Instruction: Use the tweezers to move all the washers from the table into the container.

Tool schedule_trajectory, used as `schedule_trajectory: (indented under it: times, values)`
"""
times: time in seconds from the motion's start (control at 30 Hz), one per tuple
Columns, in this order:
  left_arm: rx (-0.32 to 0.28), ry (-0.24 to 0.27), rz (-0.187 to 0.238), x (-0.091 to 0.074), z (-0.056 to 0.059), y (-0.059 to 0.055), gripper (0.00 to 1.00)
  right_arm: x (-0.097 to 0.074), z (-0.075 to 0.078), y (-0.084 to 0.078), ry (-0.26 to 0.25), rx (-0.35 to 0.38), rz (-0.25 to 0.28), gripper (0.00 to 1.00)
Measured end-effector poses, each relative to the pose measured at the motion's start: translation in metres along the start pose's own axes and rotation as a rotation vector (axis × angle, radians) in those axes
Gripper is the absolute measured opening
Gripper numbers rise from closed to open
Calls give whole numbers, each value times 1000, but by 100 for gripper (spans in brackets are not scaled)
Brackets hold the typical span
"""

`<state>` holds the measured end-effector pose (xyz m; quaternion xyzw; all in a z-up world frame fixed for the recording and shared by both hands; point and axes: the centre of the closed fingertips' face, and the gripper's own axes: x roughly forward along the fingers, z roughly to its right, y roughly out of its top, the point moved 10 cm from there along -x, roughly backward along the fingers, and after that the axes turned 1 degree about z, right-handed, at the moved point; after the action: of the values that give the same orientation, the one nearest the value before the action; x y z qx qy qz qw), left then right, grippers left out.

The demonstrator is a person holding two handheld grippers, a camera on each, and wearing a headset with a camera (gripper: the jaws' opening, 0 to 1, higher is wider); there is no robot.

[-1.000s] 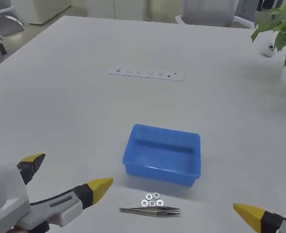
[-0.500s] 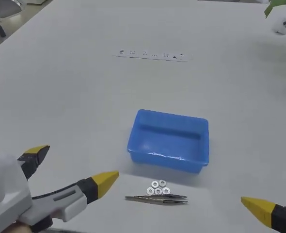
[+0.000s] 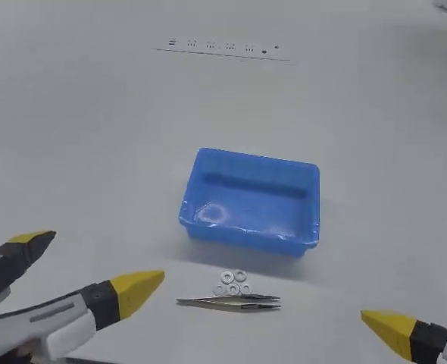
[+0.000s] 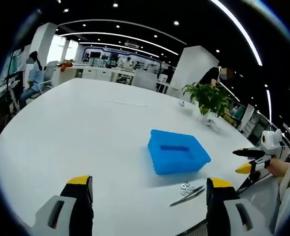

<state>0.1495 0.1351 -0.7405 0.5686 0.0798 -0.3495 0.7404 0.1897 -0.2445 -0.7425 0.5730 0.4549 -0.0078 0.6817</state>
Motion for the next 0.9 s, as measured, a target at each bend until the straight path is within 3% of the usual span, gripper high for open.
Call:
schedule_trajectory:
  times: [0.07,0.13,0.2,0.27,0.37,0.4,0.5,0.53,0.63,0.7,0.8,0.83,0.87,0.9]
  values:
    - [73,-68,-39,7,2,8,81,7,-4,4,56,24,15,73]
    - [129,-135,-74,15,6,12,66,12,-6,7,75,19,21,64]
    - [149,-239,-121,28,12,14,53,21,-13,11,157,-26,16,52]
    - [179,-341,-195,40,18,11,37,29,-22,14,202,-76,5,41]
    - [316,-413,-293,54,26,2,21,36,-34,17,278,-122,14,29]
    - [366,-452,-347,58,29,-3,17,38,-38,16,326,-131,9,24]
    - [483,-480,-443,67,32,-14,15,44,-45,15,361,-142,7,15]
    - [570,-472,-483,70,30,-17,15,46,-47,14,372,-148,6,14]
    - [688,-448,-540,73,28,-22,16,49,-53,14,399,-195,2,14]
    - [760,-447,-544,76,29,-24,19,51,-56,15,405,-238,-4,14]
    - [891,-463,-589,81,32,-30,16,51,-59,12,407,-269,-21,15]
    - [937,-466,-542,82,35,-26,14,51,-60,11,402,-282,-28,16]
    - [924,-465,-565,83,36,-28,11,51,-60,9,401,-294,-34,16]
    - [978,-474,-544,85,38,-26,9,51,-61,7,395,-321,-53,17]
